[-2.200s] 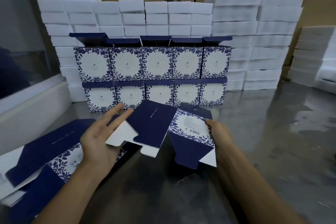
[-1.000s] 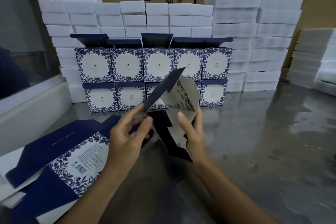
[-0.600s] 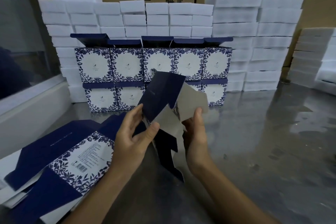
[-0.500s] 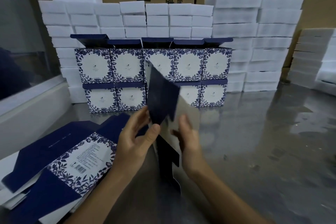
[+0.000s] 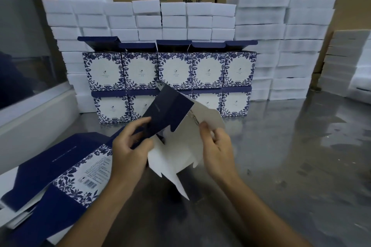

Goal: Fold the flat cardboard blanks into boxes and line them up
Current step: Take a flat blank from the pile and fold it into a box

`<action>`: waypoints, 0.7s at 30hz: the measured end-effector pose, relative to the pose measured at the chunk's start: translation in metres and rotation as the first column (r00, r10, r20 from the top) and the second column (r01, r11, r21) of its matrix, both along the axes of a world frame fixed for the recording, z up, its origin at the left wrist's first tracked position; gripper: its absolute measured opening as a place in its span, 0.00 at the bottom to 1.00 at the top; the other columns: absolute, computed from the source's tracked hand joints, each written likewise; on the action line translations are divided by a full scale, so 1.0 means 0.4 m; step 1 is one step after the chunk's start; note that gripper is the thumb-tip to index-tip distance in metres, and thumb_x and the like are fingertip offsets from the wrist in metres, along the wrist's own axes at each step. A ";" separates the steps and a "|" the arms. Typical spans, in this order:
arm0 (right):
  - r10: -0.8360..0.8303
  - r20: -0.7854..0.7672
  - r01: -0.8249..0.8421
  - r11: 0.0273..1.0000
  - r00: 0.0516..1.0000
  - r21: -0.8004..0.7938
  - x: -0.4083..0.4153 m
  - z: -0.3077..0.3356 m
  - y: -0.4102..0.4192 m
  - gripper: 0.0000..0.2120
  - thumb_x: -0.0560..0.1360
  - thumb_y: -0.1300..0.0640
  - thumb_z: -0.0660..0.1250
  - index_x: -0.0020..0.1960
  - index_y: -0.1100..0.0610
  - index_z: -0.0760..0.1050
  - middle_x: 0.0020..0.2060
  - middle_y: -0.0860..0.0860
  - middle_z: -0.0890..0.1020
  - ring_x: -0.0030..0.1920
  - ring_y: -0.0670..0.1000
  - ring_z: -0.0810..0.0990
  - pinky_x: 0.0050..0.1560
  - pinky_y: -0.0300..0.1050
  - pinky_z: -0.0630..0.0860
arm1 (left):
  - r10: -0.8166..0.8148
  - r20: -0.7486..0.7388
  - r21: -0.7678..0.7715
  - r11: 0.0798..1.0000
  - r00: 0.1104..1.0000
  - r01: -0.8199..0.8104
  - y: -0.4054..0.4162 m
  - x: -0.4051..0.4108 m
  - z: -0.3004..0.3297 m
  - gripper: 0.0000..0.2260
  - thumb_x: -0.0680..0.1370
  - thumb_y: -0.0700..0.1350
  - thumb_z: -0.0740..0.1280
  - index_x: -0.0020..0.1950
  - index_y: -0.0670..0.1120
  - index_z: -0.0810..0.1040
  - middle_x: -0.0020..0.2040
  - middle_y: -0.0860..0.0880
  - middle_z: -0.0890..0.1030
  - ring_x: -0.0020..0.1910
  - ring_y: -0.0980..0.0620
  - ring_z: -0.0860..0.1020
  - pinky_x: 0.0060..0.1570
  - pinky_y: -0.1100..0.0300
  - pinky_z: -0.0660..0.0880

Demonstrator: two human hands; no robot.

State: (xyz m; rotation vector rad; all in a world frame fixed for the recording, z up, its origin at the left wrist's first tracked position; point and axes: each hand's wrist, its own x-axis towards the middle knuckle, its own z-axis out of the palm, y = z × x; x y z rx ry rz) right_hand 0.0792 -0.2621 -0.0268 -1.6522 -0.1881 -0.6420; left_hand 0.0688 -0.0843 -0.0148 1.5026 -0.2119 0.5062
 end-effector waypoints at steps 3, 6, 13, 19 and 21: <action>0.082 0.020 -0.084 0.987 0.996 0.135 0.004 0.014 -0.029 0.14 0.83 0.55 0.63 0.40 0.48 0.77 0.29 0.37 0.79 0.30 0.36 0.75 0.34 0.29 0.70 | 0.089 -0.025 -0.089 0.992 0.996 -0.090 0.020 0.010 0.012 0.22 0.63 0.34 0.63 0.44 0.55 0.87 0.44 0.45 0.86 0.42 0.46 0.81 0.38 0.54 0.76; 0.128 0.067 -0.139 0.970 0.990 0.200 0.006 0.032 -0.059 0.17 0.80 0.61 0.64 0.36 0.45 0.79 0.31 0.40 0.80 0.35 0.43 0.78 0.41 0.45 0.74 | 0.148 -0.087 -0.232 0.959 0.985 -0.165 0.051 0.023 0.021 0.22 0.63 0.27 0.59 0.36 0.49 0.87 0.49 0.48 0.86 0.51 0.49 0.82 0.48 0.53 0.76; 0.026 0.041 -0.039 0.928 0.999 0.372 0.004 0.041 -0.070 0.08 0.71 0.57 0.67 0.48 0.55 0.82 0.44 0.51 0.83 0.45 0.55 0.77 0.48 0.59 0.74 | 0.040 -0.164 -0.164 0.984 0.986 -0.068 0.055 0.025 0.014 0.20 0.70 0.26 0.62 0.49 0.47 0.85 0.44 0.42 0.84 0.33 0.46 0.78 0.28 0.59 0.73; 0.054 0.096 -0.080 0.951 0.994 0.297 -0.006 0.042 -0.063 0.14 0.72 0.51 0.70 0.55 0.55 0.80 0.41 0.45 0.84 0.44 0.43 0.79 0.46 0.37 0.75 | 0.006 -0.032 0.111 0.994 0.999 -0.002 0.019 0.011 -0.004 0.08 0.73 0.43 0.74 0.52 0.50 0.81 0.47 0.53 0.85 0.44 0.53 0.84 0.43 0.60 0.81; 0.122 0.103 -0.147 0.950 0.987 0.277 -0.013 0.043 -0.055 0.12 0.73 0.51 0.70 0.53 0.56 0.79 0.40 0.50 0.85 0.42 0.45 0.80 0.43 0.41 0.76 | 0.084 0.025 0.210 0.974 0.996 -0.087 0.010 0.011 -0.011 0.08 0.73 0.52 0.71 0.49 0.52 0.79 0.45 0.58 0.84 0.41 0.58 0.82 0.40 0.60 0.79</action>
